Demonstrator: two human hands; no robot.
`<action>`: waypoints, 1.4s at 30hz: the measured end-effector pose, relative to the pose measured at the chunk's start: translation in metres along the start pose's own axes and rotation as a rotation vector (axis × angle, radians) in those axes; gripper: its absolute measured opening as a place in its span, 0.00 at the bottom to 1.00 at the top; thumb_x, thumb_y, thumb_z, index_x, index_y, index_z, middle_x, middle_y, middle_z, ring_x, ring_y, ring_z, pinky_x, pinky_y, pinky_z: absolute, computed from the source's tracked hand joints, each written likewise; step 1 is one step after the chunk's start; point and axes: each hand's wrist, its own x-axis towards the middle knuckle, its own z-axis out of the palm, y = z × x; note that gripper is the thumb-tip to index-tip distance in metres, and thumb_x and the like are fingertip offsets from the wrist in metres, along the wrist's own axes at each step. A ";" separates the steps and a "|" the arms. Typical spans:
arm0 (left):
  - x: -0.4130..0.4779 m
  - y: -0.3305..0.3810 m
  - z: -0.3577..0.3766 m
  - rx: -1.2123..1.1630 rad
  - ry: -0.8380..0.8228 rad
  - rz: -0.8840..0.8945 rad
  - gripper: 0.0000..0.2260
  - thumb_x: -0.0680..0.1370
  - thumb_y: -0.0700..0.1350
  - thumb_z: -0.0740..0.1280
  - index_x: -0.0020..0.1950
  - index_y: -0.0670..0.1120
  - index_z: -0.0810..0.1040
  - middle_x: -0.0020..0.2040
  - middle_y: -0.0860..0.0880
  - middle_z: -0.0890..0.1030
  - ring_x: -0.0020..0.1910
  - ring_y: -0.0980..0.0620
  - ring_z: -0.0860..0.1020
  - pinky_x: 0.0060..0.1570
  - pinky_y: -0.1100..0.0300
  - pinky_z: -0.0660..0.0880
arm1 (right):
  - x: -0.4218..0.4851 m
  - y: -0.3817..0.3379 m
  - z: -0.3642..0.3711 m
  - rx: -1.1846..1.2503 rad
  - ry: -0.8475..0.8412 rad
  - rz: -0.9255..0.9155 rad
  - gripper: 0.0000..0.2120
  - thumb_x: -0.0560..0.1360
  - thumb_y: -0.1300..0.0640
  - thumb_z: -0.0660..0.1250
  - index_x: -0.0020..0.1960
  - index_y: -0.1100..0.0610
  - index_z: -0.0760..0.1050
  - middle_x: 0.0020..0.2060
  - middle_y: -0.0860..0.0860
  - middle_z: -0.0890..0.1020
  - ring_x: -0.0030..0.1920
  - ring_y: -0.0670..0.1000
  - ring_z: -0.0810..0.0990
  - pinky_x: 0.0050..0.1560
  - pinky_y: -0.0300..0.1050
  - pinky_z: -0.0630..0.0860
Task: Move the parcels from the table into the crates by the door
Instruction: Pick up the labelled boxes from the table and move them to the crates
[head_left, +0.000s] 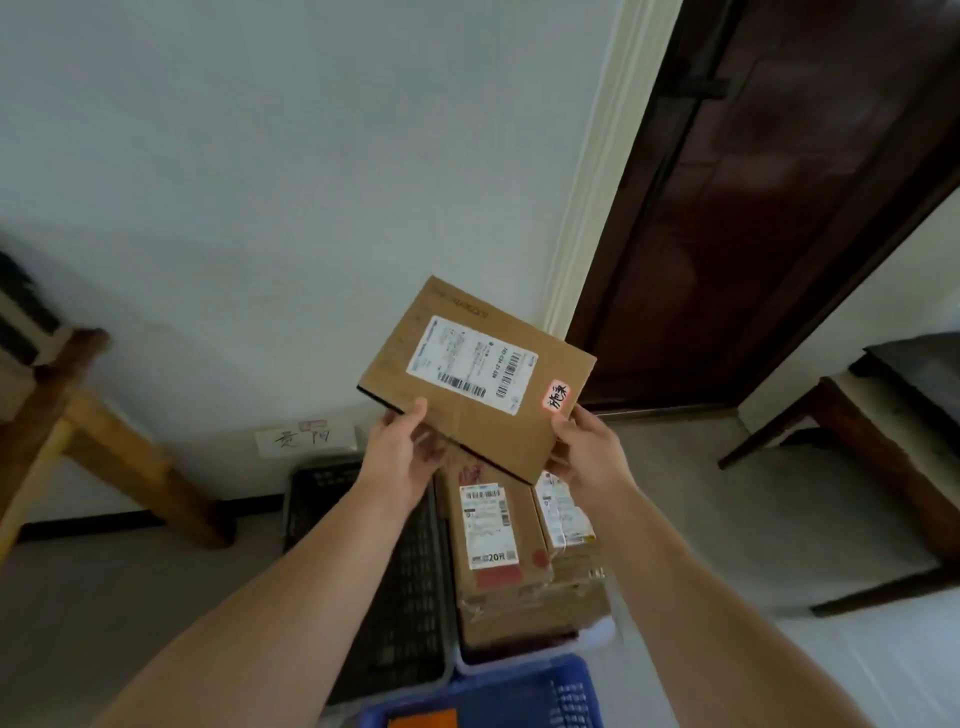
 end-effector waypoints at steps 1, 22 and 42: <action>0.014 0.006 -0.005 0.006 0.027 0.013 0.15 0.78 0.43 0.65 0.65 0.44 0.71 0.51 0.43 0.81 0.46 0.46 0.80 0.42 0.52 0.78 | 0.013 -0.003 -0.003 -0.050 0.025 -0.012 0.17 0.80 0.62 0.61 0.67 0.54 0.73 0.50 0.51 0.83 0.46 0.53 0.83 0.37 0.48 0.79; 0.256 -0.107 -0.068 0.950 0.117 0.082 0.05 0.76 0.42 0.67 0.49 0.44 0.73 0.49 0.48 0.79 0.51 0.48 0.77 0.54 0.50 0.74 | 0.263 0.099 -0.023 -0.695 0.143 -0.134 0.29 0.73 0.74 0.58 0.57 0.40 0.69 0.42 0.36 0.76 0.38 0.35 0.79 0.27 0.25 0.70; 0.207 -0.090 -0.063 1.005 0.157 0.052 0.18 0.79 0.48 0.63 0.68 0.44 0.72 0.65 0.45 0.75 0.64 0.48 0.73 0.59 0.59 0.66 | 0.210 0.099 -0.027 -0.908 0.134 -0.143 0.30 0.72 0.75 0.55 0.67 0.51 0.71 0.64 0.51 0.74 0.54 0.55 0.78 0.45 0.50 0.78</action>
